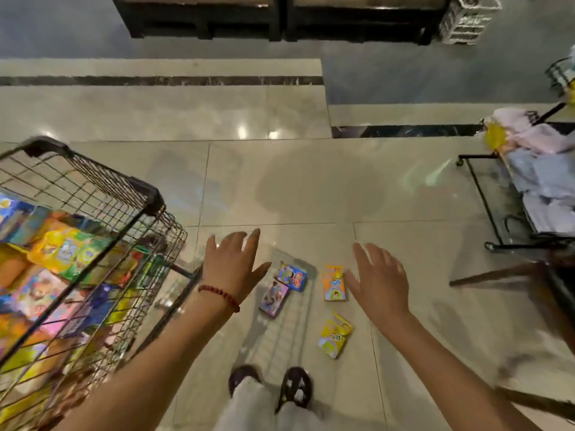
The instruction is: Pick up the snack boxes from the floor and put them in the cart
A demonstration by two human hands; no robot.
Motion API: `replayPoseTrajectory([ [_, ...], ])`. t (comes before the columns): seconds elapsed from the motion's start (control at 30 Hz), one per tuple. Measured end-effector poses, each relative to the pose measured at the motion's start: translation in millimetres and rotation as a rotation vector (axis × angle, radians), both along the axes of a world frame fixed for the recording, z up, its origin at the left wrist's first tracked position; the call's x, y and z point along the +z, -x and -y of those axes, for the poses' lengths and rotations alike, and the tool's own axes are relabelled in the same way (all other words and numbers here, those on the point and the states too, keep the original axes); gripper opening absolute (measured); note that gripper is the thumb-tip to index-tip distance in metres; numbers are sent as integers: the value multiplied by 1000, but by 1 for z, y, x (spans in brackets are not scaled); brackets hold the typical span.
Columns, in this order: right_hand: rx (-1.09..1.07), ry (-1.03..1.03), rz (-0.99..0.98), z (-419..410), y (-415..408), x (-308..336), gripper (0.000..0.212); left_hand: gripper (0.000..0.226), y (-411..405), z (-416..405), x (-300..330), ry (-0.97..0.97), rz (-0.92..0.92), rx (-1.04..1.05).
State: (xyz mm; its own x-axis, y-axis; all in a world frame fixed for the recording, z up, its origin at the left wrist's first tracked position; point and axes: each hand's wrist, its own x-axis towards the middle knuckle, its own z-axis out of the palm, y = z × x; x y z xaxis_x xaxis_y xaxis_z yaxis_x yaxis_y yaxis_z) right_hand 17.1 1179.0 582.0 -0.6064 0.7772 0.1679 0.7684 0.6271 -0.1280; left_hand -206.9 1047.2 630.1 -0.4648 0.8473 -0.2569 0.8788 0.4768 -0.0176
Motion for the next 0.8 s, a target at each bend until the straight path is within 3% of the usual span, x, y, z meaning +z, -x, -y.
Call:
replayPoseTrajectory([
  [0.3, 29, 151, 178, -25, 37, -267, 46, 80, 22, -19, -273, 221, 95, 1],
  [0.4, 48, 204, 221, -31, 46, -354, 55, 83, 29, -20, -364, 254, 115, -6],
  [0.57, 83, 173, 231, -37, 68, -491, 56, 92, 37, -20, -513, 306, 172, -14],
  [0.8, 132, 258, 313, -59, 103, -625, 84, 130, 38, -18, -659, 254, 336, 38],
])
